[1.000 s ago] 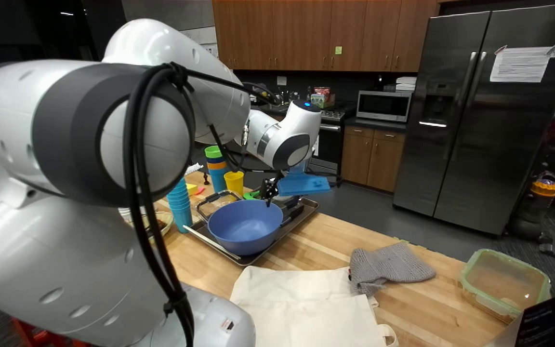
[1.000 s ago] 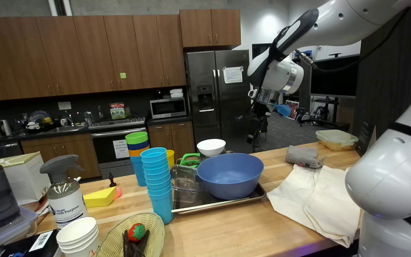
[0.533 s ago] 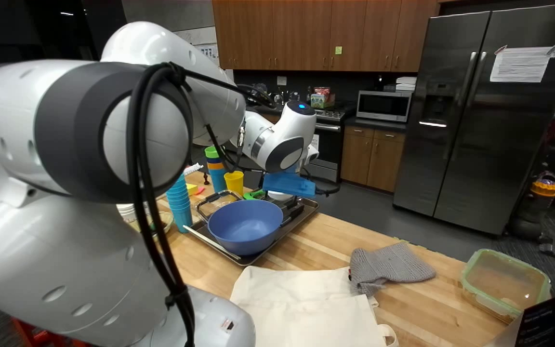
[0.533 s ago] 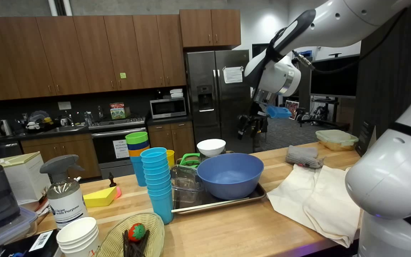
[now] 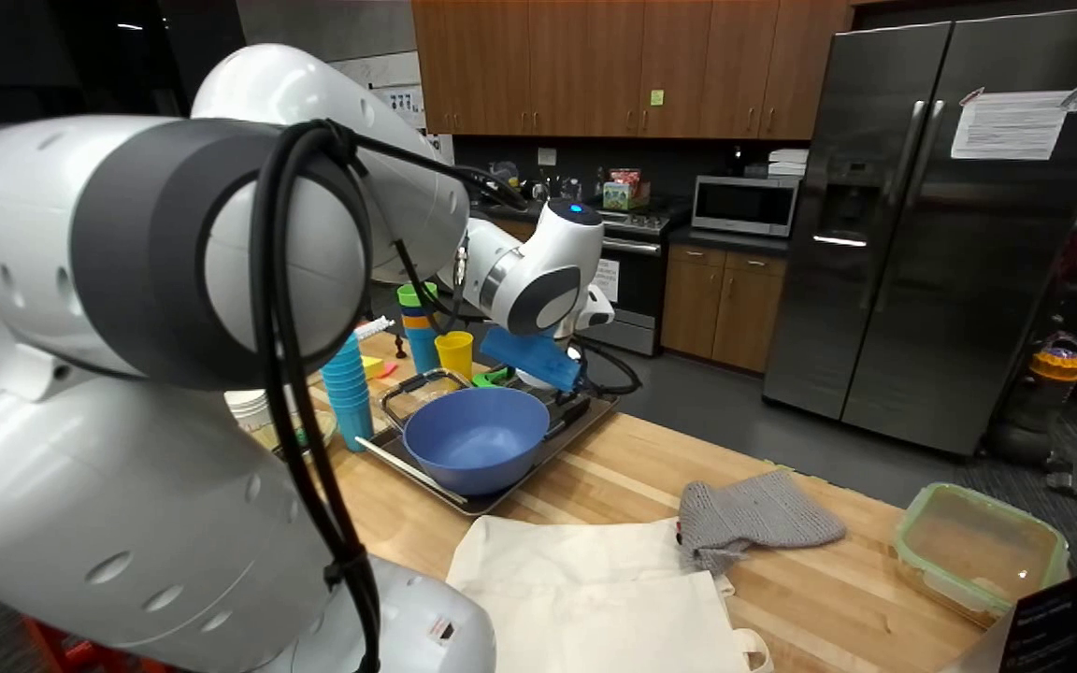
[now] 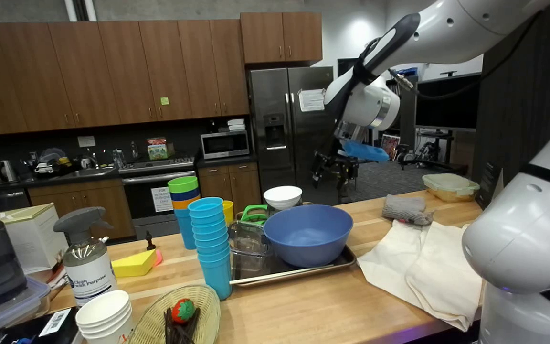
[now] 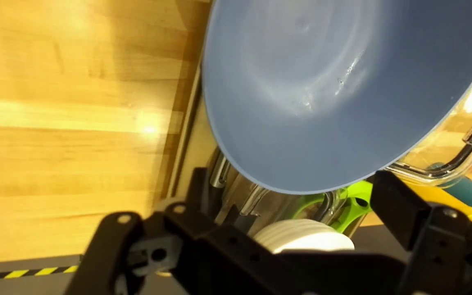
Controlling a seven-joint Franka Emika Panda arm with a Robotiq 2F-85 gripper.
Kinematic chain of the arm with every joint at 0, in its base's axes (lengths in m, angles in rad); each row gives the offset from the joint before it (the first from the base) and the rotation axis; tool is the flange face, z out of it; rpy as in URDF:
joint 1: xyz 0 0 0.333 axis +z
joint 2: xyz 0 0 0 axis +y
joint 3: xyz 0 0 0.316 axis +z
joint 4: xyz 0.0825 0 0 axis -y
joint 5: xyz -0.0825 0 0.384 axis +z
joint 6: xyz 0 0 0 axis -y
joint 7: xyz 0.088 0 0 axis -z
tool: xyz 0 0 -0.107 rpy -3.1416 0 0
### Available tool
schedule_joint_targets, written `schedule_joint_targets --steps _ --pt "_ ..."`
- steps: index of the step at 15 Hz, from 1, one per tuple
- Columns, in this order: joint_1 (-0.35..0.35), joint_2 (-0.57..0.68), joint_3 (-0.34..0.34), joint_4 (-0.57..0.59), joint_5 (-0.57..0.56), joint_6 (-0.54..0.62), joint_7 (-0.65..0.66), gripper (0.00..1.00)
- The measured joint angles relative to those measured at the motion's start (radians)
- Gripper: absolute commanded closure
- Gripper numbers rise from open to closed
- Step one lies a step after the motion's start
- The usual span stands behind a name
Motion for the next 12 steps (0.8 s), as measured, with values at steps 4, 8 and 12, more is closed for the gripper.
schedule_joint_targets --steps 4,8,12 --pt "-0.002 0.000 0.010 0.001 0.000 -0.030 0.136 0.00" --pt "-0.020 0.000 0.035 0.003 0.000 -0.035 0.274 0.00" --pt "-0.032 0.000 0.054 0.004 0.005 -0.034 0.353 0.00"
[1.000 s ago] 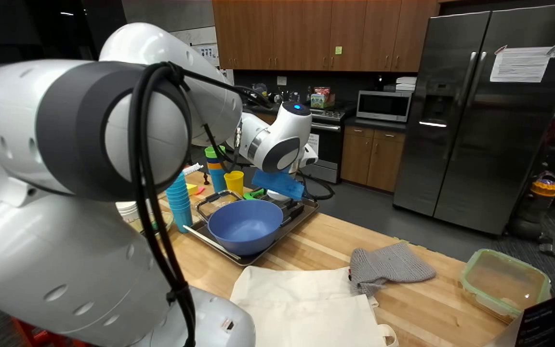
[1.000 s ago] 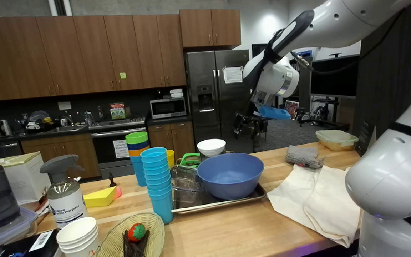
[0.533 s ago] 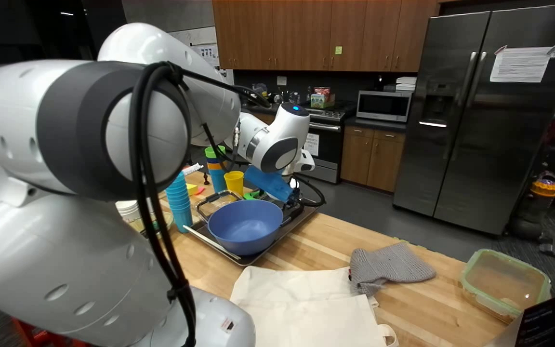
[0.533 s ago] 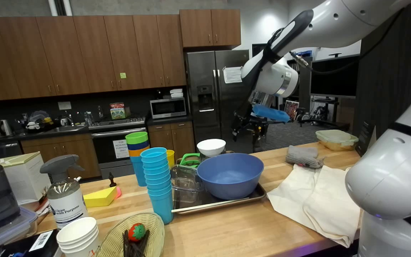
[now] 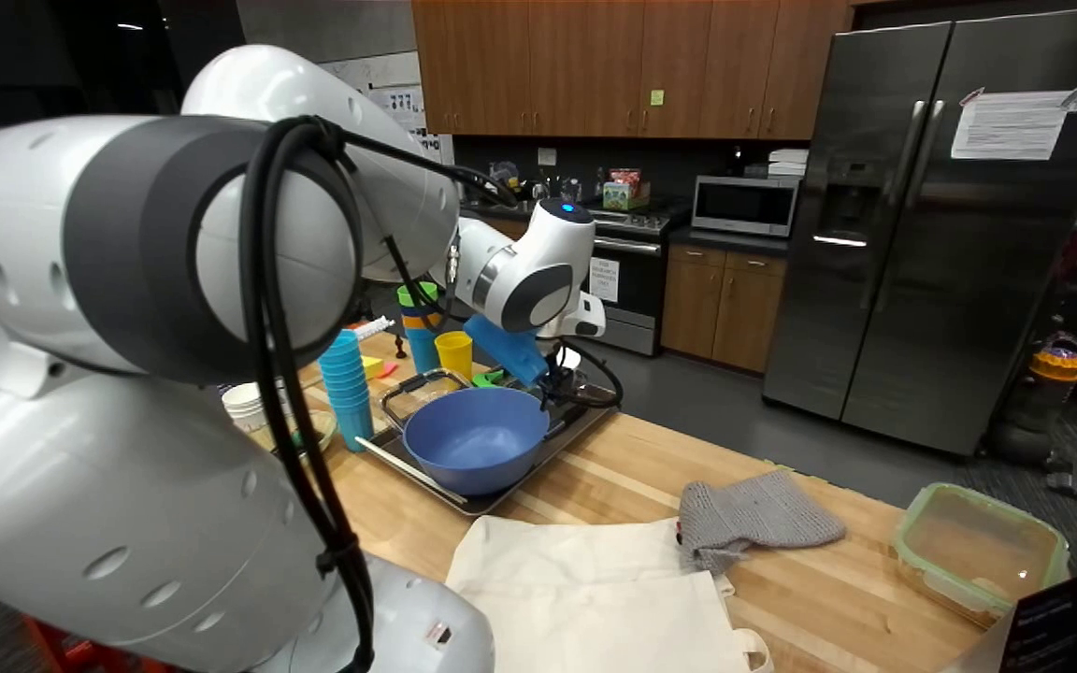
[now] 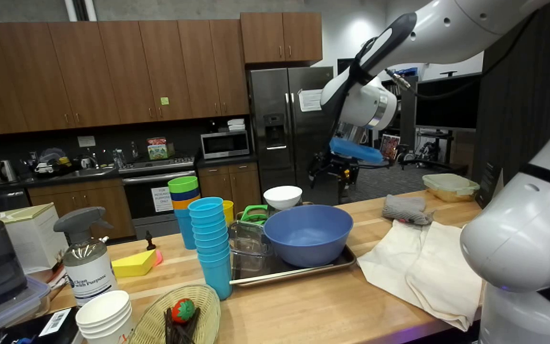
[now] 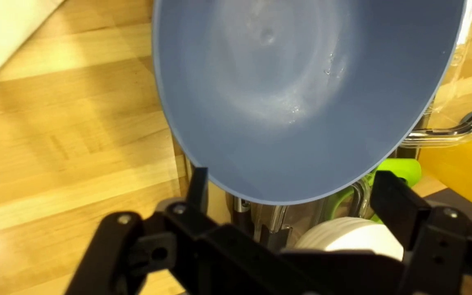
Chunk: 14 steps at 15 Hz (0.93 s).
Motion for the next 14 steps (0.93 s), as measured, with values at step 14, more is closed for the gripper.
schedule_joint_targets --steps 14 --pt "0.000 0.000 0.001 0.001 -0.073 -0.104 -0.123 0.00"
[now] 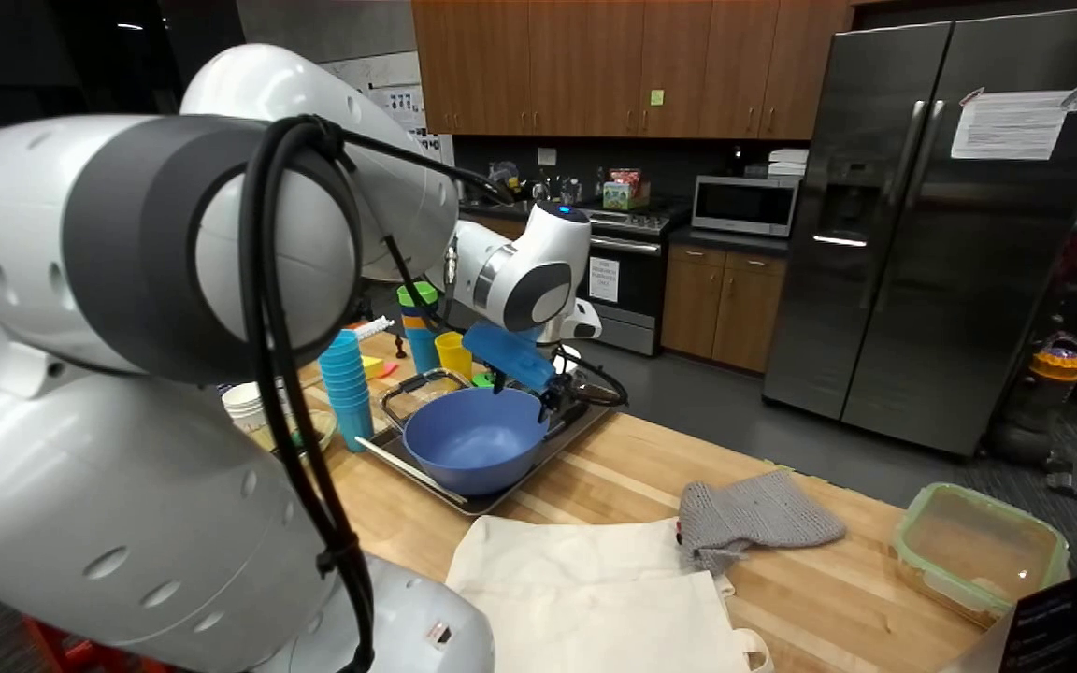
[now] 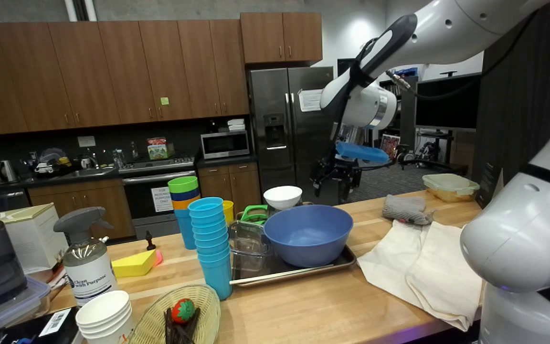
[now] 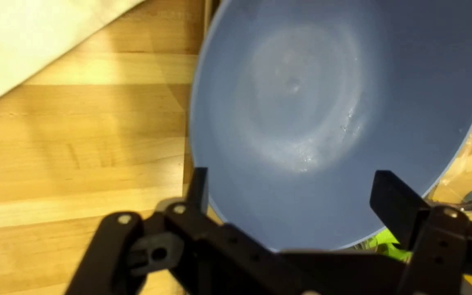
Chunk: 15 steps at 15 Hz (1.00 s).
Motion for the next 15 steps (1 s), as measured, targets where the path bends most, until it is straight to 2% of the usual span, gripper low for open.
schedule_joint_targets --steps 5,10,15 --pt "-0.013 0.000 0.000 0.001 -0.166 -0.071 -0.097 0.00" --pt "-0.027 0.000 0.001 0.002 -0.357 -0.096 -0.202 0.00" --pt "-0.029 0.000 0.000 0.003 -0.425 -0.102 -0.287 0.00"
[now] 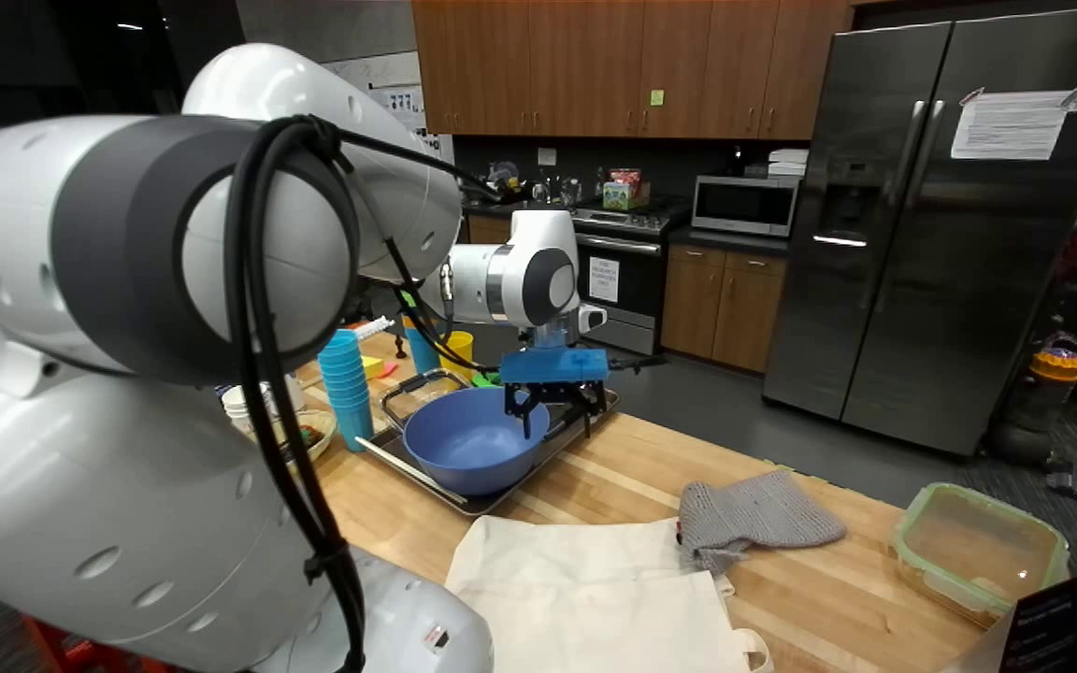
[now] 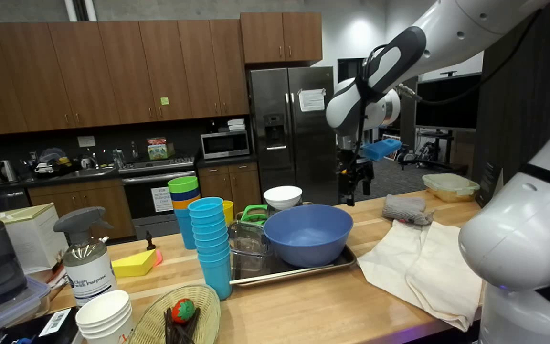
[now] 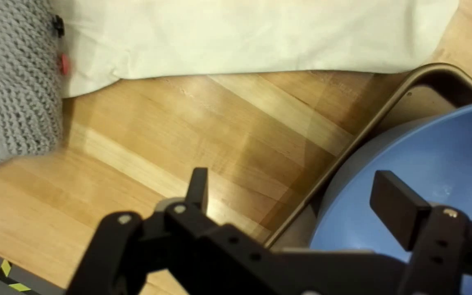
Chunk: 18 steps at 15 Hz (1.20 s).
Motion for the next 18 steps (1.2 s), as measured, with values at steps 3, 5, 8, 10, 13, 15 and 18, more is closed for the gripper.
schedule_joint_targets --steps 3,5,8,10,13,15,18 --pt "0.000 0.000 0.000 0.000 -0.001 -0.001 -0.008 0.00" --pt "0.000 0.000 0.000 0.000 -0.001 -0.001 -0.009 0.00" --pt "0.000 0.000 0.000 0.000 -0.001 -0.001 -0.010 0.00" --pt "0.000 0.000 0.000 0.000 -0.001 -0.001 -0.010 0.00" --pt "0.001 0.000 0.000 -0.002 -0.001 -0.001 -0.010 0.00" --pt "0.002 0.000 0.000 -0.003 -0.001 -0.001 -0.019 0.00" --pt "0.003 0.000 0.001 -0.003 -0.012 0.000 -0.036 0.00"
